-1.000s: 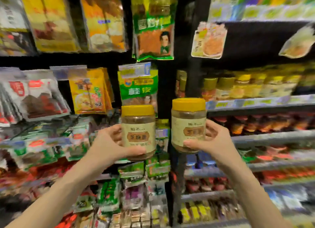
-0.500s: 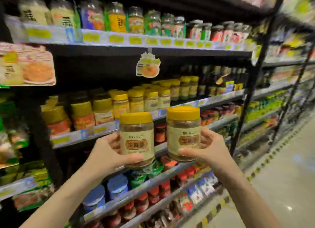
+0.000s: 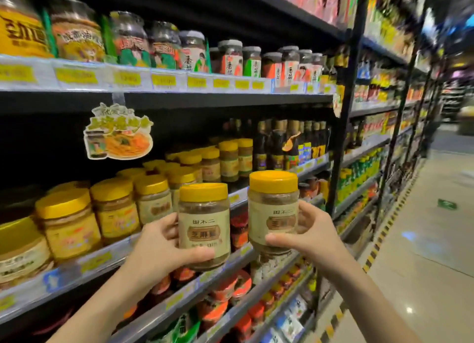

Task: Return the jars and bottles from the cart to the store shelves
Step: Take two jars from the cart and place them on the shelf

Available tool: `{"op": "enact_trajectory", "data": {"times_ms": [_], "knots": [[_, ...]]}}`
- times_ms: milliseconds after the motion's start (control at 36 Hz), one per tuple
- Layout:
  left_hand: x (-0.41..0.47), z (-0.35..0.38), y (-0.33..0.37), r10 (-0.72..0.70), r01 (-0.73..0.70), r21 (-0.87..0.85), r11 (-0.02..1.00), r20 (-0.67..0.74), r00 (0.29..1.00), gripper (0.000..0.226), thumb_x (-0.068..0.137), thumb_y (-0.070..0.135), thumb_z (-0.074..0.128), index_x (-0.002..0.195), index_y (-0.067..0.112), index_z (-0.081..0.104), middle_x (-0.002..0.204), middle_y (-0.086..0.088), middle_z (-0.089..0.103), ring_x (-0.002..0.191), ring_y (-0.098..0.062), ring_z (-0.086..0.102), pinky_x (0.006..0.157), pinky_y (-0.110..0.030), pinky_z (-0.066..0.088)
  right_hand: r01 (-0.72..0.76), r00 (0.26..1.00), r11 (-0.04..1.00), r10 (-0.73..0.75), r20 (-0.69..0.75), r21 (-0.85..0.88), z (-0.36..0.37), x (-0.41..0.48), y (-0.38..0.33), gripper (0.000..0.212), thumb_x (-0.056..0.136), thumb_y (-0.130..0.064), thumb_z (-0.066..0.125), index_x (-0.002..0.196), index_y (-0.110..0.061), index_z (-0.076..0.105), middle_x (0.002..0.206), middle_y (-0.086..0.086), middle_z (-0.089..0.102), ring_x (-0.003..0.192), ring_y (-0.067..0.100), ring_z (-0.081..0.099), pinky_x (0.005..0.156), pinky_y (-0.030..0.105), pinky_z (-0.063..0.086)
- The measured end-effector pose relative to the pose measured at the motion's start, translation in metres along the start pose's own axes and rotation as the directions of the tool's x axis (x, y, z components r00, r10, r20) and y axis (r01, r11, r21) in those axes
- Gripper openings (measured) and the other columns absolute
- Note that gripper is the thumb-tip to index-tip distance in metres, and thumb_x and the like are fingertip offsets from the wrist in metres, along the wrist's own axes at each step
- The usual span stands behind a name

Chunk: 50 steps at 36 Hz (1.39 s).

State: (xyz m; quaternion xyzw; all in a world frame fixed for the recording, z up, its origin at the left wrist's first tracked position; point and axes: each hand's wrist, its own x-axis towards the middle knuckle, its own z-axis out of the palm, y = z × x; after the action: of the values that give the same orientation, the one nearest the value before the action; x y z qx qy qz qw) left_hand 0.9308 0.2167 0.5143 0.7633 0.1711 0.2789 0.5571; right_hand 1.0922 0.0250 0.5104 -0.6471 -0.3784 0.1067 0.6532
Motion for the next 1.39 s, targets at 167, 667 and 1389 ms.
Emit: {"op": "enact_trajectory", "data": {"times_ms": [167, 667, 1389], "knots": [[0.063, 0.006, -0.002, 0.022, -0.022, 0.015, 1.0, 0.009, 1.0, 0.067, 0.041, 0.01, 0.088, 0.103, 0.021, 0.064, 0.089, 0.016, 0.074, 0.083, -0.003, 0.07, 0.061, -0.009, 0.052, 0.023, 0.999, 1.0, -0.023, 0.025, -0.014, -0.01, 0.072, 0.02, 0.064, 0.049, -0.017, 0.088, 0.107, -0.017, 0.063, 0.096, -0.002, 0.074, 0.09, 0.014, 0.071, 0.076, 0.024, 0.055], [0.141, 0.017, -0.009, -0.069, 0.114, 0.15, 0.982, -0.273, 0.96, 0.078, 0.027, 0.028, 0.084, 0.101, 0.03, 0.06, 0.085, 0.025, 0.072, 0.081, 0.006, 0.067, 0.056, -0.008, 0.05, 0.032, 0.954, 0.998, -0.044, 0.295, 0.048, -0.008, 0.24, 0.084, 0.076, 0.048, -0.017, 0.091, 0.115, -0.014, 0.057, 0.106, 0.003, 0.071, 0.096, 0.014, 0.069, 0.084, 0.03, 0.056], [0.103, 0.063, 0.012, -0.062, 0.197, 0.121, 0.973, -0.682, 0.728, 0.069, 0.032, 0.027, 0.086, 0.097, 0.023, 0.066, 0.089, 0.011, 0.075, 0.084, -0.008, 0.071, 0.061, -0.013, 0.053, -0.026, 0.62, 0.997, 0.074, 0.781, -0.074, 0.073, 0.32, 0.115, 0.036, 0.059, -0.004, 0.085, 0.085, -0.02, 0.064, 0.08, -0.01, 0.067, 0.071, -0.004, 0.062, 0.055, 0.007, 0.048]]}}
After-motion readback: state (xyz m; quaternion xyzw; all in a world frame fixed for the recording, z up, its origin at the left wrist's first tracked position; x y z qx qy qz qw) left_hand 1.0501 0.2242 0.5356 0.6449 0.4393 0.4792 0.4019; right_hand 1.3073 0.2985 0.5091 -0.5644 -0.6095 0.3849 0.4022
